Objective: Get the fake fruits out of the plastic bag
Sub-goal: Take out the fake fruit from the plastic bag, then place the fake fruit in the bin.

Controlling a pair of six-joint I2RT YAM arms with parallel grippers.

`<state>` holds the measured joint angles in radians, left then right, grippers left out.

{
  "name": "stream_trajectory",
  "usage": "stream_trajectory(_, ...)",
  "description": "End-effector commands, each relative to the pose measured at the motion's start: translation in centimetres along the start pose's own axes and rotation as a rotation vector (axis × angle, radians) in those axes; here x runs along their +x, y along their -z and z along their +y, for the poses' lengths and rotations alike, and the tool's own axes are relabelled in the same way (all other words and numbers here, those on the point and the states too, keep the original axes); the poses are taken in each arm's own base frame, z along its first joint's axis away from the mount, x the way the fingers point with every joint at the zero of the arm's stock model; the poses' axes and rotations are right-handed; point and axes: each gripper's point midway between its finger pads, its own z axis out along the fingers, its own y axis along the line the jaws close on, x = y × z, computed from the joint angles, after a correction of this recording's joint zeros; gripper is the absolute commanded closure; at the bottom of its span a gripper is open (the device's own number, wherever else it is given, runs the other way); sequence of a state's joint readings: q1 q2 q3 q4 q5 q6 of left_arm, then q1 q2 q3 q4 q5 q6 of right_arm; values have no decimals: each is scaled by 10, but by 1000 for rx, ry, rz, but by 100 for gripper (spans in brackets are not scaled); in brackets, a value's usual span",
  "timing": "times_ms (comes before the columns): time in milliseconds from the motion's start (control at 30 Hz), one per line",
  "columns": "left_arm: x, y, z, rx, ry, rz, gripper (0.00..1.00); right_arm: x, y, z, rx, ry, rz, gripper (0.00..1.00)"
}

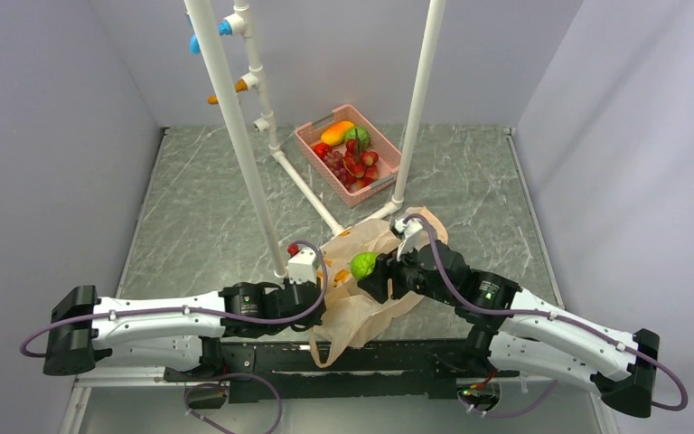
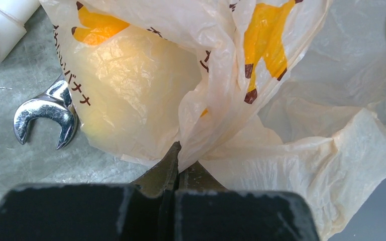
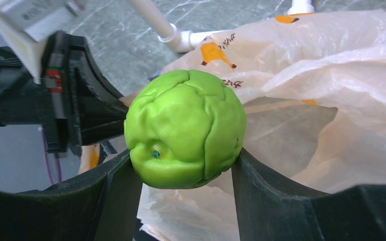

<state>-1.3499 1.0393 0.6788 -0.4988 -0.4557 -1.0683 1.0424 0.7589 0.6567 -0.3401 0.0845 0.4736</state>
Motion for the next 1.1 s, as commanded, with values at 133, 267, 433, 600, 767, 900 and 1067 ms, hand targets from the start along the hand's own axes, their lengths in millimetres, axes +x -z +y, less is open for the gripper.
stream_trajectory(133, -10, 0, -24, 56, -36, -9, 100, -67, 13, 16, 17, 49, -129, 91)
stream_trajectory(267, -14, 1, -28, 71, -56, -43, 100, -99, 8, 6, 132, 103, -163, 92)
stream_trajectory(433, -16, 2, -33, 124, -45, -68, 100, -130, -18, -11, 264, 154, -159, 97)
stream_trajectory(600, -12, 3, -34, 132, -40, -51, 100, -154, -53, -38, 381, 162, -150, 100)
stream_trajectory(767, -12, 0, -31, 119, -50, -58, 100, -173, -93, -68, 386, 129, -140, 100)
stream_trajectory(900, -14, -1, -25, 69, -69, -55, 100, -182, -134, -102, 430, 141, -101, 100)
stream_trajectory(1067, -11, -4, -24, 52, -82, -45, 100, -195, -184, -138, 479, 141, -71, 99)
